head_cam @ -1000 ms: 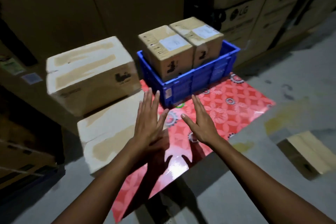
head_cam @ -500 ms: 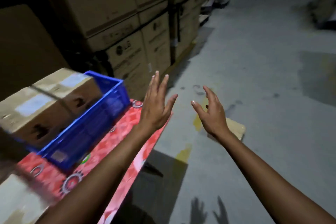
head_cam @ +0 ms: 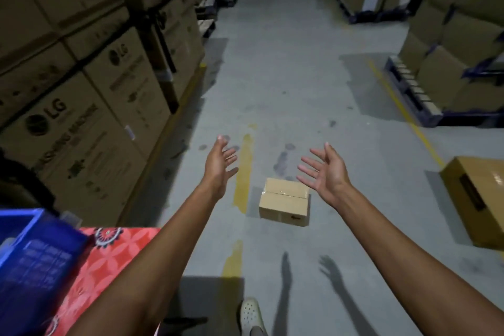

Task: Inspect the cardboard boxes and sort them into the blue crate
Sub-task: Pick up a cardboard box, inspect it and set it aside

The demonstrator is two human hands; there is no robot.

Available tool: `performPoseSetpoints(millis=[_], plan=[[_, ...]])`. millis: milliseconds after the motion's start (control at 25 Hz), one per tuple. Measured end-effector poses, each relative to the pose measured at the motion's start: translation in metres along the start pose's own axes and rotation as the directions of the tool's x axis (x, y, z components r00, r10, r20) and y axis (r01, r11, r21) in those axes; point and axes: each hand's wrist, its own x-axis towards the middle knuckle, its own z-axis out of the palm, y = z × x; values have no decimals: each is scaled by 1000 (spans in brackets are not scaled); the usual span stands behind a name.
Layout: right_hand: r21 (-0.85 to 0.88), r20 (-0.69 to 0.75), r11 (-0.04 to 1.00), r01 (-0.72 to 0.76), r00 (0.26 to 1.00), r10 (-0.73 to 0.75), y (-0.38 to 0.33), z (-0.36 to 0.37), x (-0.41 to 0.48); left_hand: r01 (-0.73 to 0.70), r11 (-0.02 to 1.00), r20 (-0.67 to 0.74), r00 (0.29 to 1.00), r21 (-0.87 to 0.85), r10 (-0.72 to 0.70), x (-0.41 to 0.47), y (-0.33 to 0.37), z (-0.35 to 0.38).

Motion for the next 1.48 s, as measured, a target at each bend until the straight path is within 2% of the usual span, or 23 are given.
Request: performPoseSetpoints(millis=[120, 280, 360, 560, 760, 880, 1000, 1080, 1200, 1320, 1480], plan=[[-64, -120, 998, -9, 993, 2, 4, -3, 65, 113, 993, 13, 994, -26, -112, 85, -13, 5], [-136, -252, 989, -55, 967, 19, 18, -25, 158, 166, 986, 18, 986, 9, -166, 186, -43, 21], [-144, -303, 985, -90, 952, 43, 43, -50, 210, 185, 981, 20, 982, 53, -186, 239, -80, 30], [-199, -383, 965, -171, 920, 84, 180, -147, 377, 244, 931, -6, 968, 272, -252, 388, -282, 46], [-328, -437, 908, -262, 894, 101, 338, -249, 508, 334, 848, -57, 938, 412, -341, 494, -499, 36], [-404, -443, 851, -334, 886, 137, 400, -291, 558, 365, 829, -148, 931, 423, -334, 541, -581, 26], [-406, -381, 825, -393, 894, 238, 427, -297, 585, 498, 800, -150, 867, 335, -476, 566, -626, 24], [-340, -323, 849, -404, 898, 298, 431, -296, 592, 525, 785, -95, 845, 330, -526, 562, -628, 30], [-285, -323, 870, -403, 895, 308, 391, -278, 564, 493, 796, -73, 862, 352, -502, 528, -582, 44], [-257, -373, 893, -369, 891, 261, 323, -262, 517, 394, 867, -72, 917, 304, -392, 489, -509, 54], [-203, -398, 952, -230, 907, 134, 220, -232, 439, 287, 947, -104, 956, 144, -274, 414, -371, 61]])
